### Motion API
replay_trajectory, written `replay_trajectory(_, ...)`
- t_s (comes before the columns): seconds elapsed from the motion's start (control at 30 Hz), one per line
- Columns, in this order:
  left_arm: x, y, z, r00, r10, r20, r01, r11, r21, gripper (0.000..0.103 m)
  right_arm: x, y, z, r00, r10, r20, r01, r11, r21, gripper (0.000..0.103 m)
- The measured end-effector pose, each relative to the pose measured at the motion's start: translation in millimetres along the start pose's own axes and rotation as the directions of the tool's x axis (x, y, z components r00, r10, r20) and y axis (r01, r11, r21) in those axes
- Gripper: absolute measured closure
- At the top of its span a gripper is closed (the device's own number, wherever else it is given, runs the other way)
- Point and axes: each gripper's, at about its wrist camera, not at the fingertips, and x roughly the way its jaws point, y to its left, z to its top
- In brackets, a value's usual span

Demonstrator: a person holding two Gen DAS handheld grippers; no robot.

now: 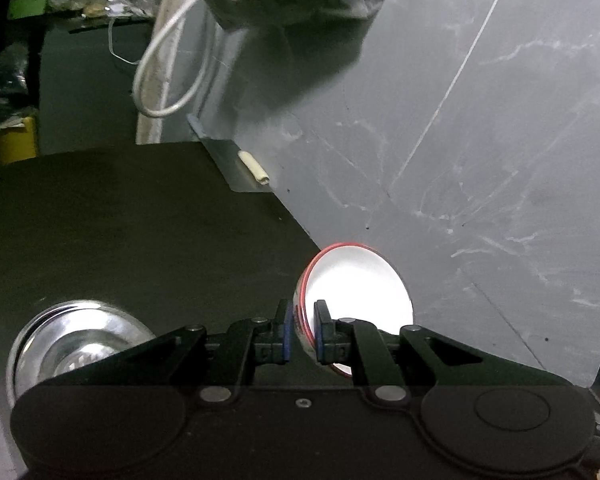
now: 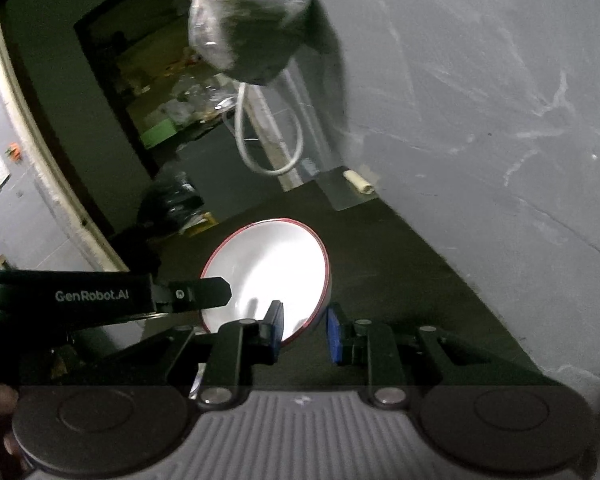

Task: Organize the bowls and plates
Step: 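Lift the second white bowl with the left tool and carry it to the stack, then lower the second white bowl into the first white bowl with the left tool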

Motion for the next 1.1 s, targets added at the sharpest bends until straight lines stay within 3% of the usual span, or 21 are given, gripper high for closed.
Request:
replay_trajectory(0.6, -106.7, 49.6, -58.6, 0.989, 0.108, 0.101, -0.096, 0.989, -0.116, 0.092, -29.5, 95.3, -38.5, 0.991, 0.119, -0.057, -0.127, 0.98, -0.151, 0.077)
replay_trajectory(1.1, -137.6, 77.2, -85.9, 0.983, 0.152, 0.102, -0.134, 0.976, -0.17, 0.092, -31.3, 136.3, -60.0, 0.983, 0.146, -0.112, -0.167, 0.964, -0.205, 0.077)
